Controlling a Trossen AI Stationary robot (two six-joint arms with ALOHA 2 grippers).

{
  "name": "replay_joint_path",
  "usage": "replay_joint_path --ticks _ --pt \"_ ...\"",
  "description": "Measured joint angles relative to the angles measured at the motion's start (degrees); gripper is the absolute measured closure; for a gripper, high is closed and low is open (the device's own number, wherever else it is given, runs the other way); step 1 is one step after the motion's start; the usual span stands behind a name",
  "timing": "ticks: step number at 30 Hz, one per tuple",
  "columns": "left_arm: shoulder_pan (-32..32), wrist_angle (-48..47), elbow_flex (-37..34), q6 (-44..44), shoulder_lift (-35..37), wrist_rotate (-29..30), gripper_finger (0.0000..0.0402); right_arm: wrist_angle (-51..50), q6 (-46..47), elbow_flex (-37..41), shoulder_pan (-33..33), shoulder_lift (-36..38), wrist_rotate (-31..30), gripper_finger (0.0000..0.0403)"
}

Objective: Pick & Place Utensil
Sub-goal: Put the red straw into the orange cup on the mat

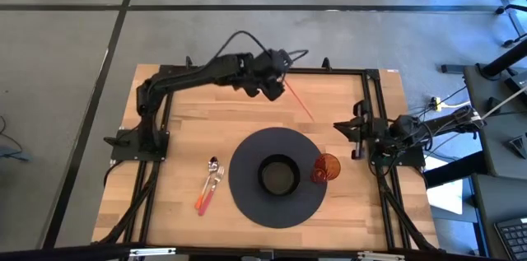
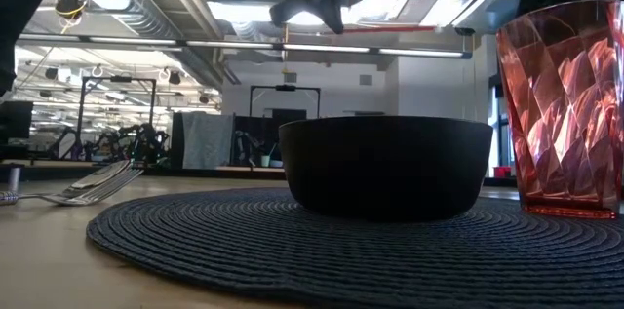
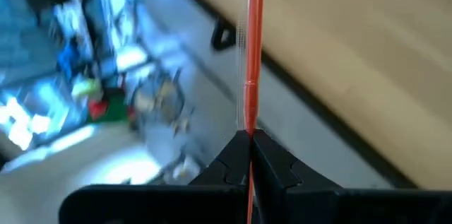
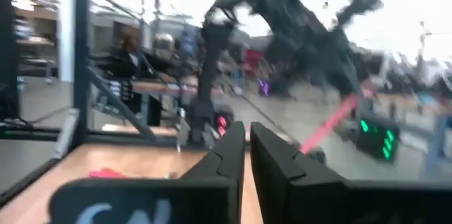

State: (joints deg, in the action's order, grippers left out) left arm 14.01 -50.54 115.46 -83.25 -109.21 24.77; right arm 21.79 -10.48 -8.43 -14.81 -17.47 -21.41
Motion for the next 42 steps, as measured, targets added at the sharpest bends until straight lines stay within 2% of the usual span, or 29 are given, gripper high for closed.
replay_joint_path --ticks 4,8,14,18,23,28,32,38,42 --pt "-4.63 1.00 0.00 2.58 0.00 10.23 0.0399 -5.49 6.72 0.00 0.02 -0.02 -7.38 0.0377" --pt "-9.58 2.14 0.00 3.36 0.00 20.63 0.0399 -8.41 9.95 0.00 0.00 -0.04 -7.53 0.0361" --pt "-15.87 3.25 0.00 6.47 0.00 31.16 0.0399 -11.32 12.48 -3.42 -0.04 0.00 -6.66 0.0279" --pt "-19.66 2.88 0.00 6.76 0.00 40.86 0.0399 -14.82 15.22 -8.82 -0.07 -0.06 -1.77 0.0216" --pt "-23.30 2.09 0.00 8.11 0.00 41.71 0.0399 -20.20 16.29 -15.21 -0.07 -1.60 -0.96 0.0154" --pt "-24.11 2.04 0.00 7.78 0.00 41.95 0.0399 -30.22 16.69 -23.89 -0.07 -6.94 -0.98 0.0124" --pt "-23.96 2.05 0.00 8.03 0.00 42.56 0.0399 -40.05 19.39 -32.71 -0.05 -15.69 -1.73 0.0120" --pt "-23.88 2.44 0.02 8.07 0.00 42.56 0.0399 -57.67 25.13 -49.04 0.04 -31.45 -7.87 0.0120" --pt "-23.88 2.57 0.02 8.23 0.00 42.57 0.0399 -64.58 26.82 -59.10 0.04 -40.21 -8.92 0.0120"
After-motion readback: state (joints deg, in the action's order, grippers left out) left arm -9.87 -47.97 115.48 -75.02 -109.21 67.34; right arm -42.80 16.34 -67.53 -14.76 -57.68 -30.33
